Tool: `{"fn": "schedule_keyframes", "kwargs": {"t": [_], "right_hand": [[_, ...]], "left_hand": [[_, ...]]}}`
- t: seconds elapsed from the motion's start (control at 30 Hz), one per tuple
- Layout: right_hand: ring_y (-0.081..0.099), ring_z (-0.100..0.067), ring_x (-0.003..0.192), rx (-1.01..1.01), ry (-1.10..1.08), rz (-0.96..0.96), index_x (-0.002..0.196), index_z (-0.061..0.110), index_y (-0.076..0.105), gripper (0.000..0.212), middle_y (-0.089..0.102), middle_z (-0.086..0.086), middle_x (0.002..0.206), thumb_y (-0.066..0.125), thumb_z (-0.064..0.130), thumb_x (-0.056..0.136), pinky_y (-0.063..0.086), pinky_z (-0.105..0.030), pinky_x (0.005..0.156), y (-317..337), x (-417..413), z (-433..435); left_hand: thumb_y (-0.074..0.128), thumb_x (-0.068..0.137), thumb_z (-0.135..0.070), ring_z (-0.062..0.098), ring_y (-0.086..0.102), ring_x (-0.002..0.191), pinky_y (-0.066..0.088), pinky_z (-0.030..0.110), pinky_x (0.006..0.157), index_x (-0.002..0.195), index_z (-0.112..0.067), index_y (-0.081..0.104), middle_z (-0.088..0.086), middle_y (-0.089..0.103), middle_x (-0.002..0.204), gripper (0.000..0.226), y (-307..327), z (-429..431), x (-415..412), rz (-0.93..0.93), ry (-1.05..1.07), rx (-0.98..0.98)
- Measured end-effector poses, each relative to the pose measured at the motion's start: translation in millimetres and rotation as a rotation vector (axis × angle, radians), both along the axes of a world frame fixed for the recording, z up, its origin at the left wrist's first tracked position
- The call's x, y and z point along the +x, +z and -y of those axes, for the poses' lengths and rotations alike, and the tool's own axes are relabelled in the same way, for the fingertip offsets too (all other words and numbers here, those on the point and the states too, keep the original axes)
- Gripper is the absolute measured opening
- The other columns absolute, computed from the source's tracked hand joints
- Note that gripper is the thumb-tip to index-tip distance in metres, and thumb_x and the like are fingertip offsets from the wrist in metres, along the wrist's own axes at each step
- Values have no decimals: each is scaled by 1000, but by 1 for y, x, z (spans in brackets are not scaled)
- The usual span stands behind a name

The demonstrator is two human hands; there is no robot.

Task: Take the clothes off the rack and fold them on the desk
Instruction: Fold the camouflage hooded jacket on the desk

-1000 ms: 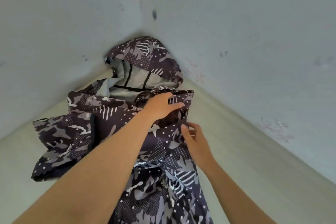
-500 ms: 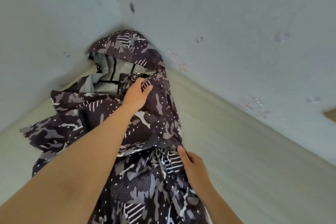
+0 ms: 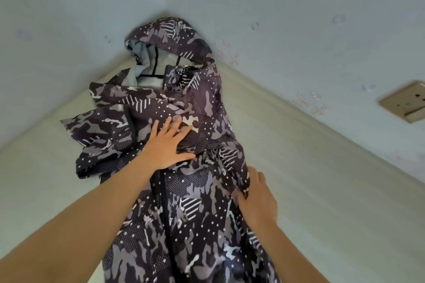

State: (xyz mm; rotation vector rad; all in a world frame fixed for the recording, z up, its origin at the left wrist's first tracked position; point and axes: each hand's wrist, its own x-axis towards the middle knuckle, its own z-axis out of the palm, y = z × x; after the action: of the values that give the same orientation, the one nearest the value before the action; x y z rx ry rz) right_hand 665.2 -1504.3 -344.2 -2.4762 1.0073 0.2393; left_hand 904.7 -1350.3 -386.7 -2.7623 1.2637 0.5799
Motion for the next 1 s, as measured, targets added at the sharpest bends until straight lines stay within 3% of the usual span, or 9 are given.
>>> {"fn": "schedule_keyframes", "kwargs": {"t": [0.13,0.23,0.33,0.43,0.53,0.7,0.83,0.9,1.0], "right_hand": [[25,-19,141,-100,185,-22,151,32,-14,106,2,1,158,60,2,81,31,-34,113,-9,-43,-26],[-5,-24,149,-98,321,-89,148,35,-19,108,-26,2,158,54,-8,82,19,-37,119,-12,-69,-33],[-17,-21,147,-82,399,-175,147,38,-22,101,-34,4,154,50,-1,88,12,-36,121,-8,-82,-43],[-13,-16,148,-78,360,-99,152,39,1,82,-20,7,159,48,15,90,0,-33,119,-7,-84,-52],[4,-15,147,-161,326,70,144,32,37,59,14,4,160,54,24,88,11,-44,120,-6,-72,-62],[8,-13,147,-140,489,201,145,26,35,53,19,6,157,48,21,93,2,-34,116,17,7,-81],[17,-14,144,-76,621,229,142,21,38,49,26,4,152,47,17,94,17,-36,119,23,87,-102],[35,-15,133,89,577,263,139,16,43,44,41,0,143,47,15,96,32,-31,111,27,119,-110],[60,-14,95,552,282,218,136,10,47,38,60,-5,122,46,25,100,52,-26,83,29,166,-129]], "left_hand": [[24,96,-62,28,-13,148,-6,54,118,148,-40,-19,-1,-21,159,71,0,-18,-12,149,-23,-17],[27,103,-41,26,-6,149,-2,50,120,151,-36,-12,1,-8,162,62,2,-34,-21,237,-15,-4],[30,101,-43,23,-4,149,-4,46,120,154,-30,2,2,-2,162,61,11,-60,-29,245,29,-5],[42,97,-45,24,13,148,5,42,121,152,-20,24,6,18,160,64,26,-83,-43,238,230,-253],[63,88,-25,29,32,137,23,44,116,144,-14,37,8,37,149,62,43,-102,-59,349,491,-584],[76,72,-9,36,21,141,20,49,115,147,-15,21,16,24,152,93,35,-153,-47,254,912,-566],[65,82,-3,38,38,131,35,48,105,147,-8,28,19,39,144,75,22,-178,-33,-43,1078,-691],[58,81,5,38,52,115,41,40,91,128,-2,52,21,57,123,48,23,-178,-25,-63,1074,-729],[53,81,8,32,55,102,37,27,80,112,-5,61,17,58,111,35,32,-177,-8,-13,1055,-762]]}}
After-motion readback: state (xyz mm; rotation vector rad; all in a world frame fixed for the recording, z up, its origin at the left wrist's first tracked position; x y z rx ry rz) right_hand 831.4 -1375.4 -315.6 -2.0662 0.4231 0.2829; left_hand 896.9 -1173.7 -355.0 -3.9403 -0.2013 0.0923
